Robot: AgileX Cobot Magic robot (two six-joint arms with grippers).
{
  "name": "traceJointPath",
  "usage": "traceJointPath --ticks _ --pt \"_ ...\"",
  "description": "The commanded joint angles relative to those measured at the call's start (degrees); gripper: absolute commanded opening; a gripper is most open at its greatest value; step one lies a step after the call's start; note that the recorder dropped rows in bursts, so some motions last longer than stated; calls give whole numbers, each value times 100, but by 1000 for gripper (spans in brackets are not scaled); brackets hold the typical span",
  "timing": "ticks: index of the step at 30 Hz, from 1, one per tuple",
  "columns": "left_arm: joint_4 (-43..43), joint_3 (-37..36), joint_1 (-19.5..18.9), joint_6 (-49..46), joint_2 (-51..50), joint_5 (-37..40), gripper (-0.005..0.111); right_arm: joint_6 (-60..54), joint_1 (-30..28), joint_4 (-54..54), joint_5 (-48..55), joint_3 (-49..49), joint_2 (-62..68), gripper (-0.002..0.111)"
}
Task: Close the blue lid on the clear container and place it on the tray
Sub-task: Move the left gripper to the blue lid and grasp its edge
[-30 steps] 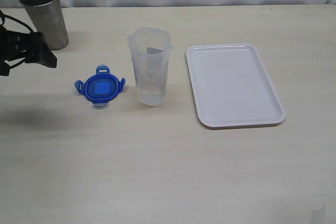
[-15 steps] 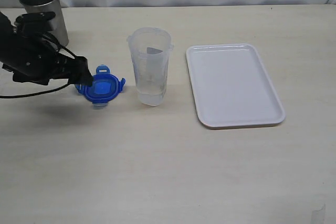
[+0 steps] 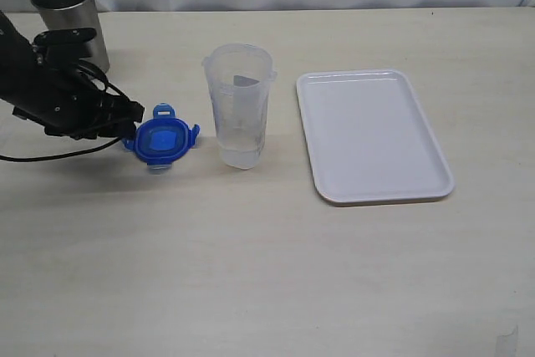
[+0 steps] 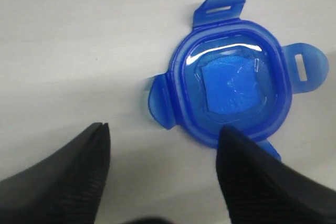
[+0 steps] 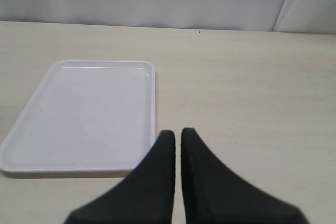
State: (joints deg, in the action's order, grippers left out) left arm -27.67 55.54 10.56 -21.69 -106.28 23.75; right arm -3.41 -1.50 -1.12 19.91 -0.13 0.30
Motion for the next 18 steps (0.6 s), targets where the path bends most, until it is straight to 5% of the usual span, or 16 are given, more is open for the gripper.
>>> traceJointPath --ticks 1,18 --pt "-187 -7 16 51 -10 -157 55 -5 -35 27 -31 13 -30 4" --pt "-344 -7 16 -81 -787 -894 55 -5 -35 27 -31 13 -30 4"
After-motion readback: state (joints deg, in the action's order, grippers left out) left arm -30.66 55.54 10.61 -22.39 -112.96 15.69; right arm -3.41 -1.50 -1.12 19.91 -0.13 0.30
